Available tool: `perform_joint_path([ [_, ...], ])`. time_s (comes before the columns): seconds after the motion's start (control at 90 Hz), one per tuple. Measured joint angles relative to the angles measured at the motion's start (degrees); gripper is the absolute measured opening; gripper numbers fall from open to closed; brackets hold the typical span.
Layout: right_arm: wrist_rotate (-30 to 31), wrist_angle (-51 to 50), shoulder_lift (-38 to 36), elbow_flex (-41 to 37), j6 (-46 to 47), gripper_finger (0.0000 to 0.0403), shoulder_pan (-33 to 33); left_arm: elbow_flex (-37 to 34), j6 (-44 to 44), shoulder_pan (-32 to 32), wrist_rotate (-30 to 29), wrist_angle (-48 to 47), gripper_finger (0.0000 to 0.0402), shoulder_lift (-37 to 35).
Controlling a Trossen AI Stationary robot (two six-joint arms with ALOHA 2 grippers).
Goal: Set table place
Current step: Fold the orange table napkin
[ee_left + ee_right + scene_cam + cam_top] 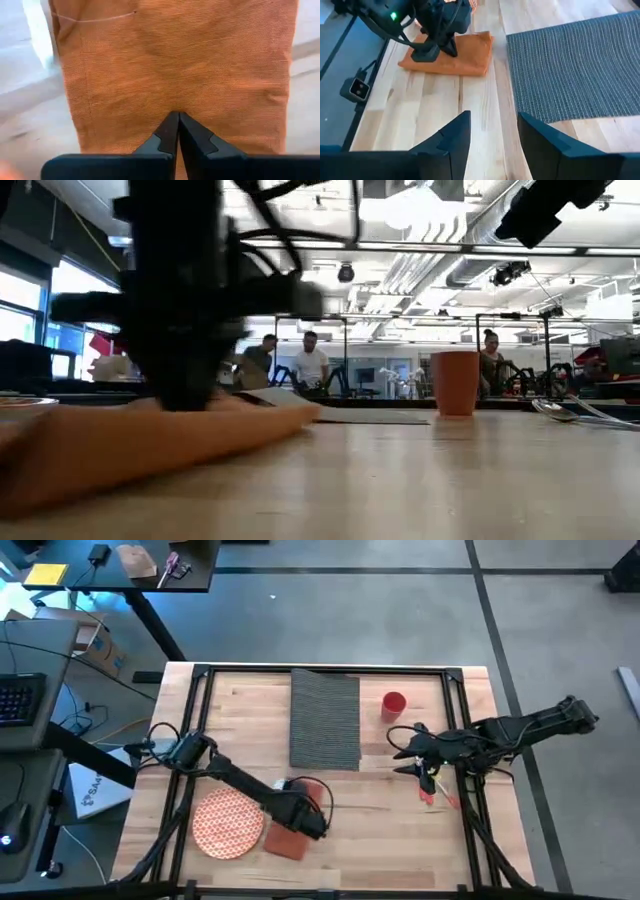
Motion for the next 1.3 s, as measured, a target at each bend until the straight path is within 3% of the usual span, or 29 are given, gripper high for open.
perform_joint_path([
  [0.178, -1.4, 2.7, 1.3, 0.0, 0.3, 0.0137, -1.5, -2.2, -0.9, 1.6, 2.7, -6.1, 0.0000, -0.5],
  [0.544, -2.0, 4.0, 1.5, 0.0, 6.1, 0.0137, -2.6, -16.9, 5.8, 7.3, 0.2, -3.8, 0.0000, -9.6],
  [0.833, -2.0, 5.3, 1.5, 0.0, 10.8, 0.0138, -2.6, -27.8, 22.1, 12.5, -4.4, 0.4, 0.0000, -16.8],
  [1.3, -5.9, 9.6, 8.7, 0.0, 17.1, 0.0138, -2.6, -35.5, 56.7, 19.6, -8.9, 4.4, 0.0000, -20.8],
])
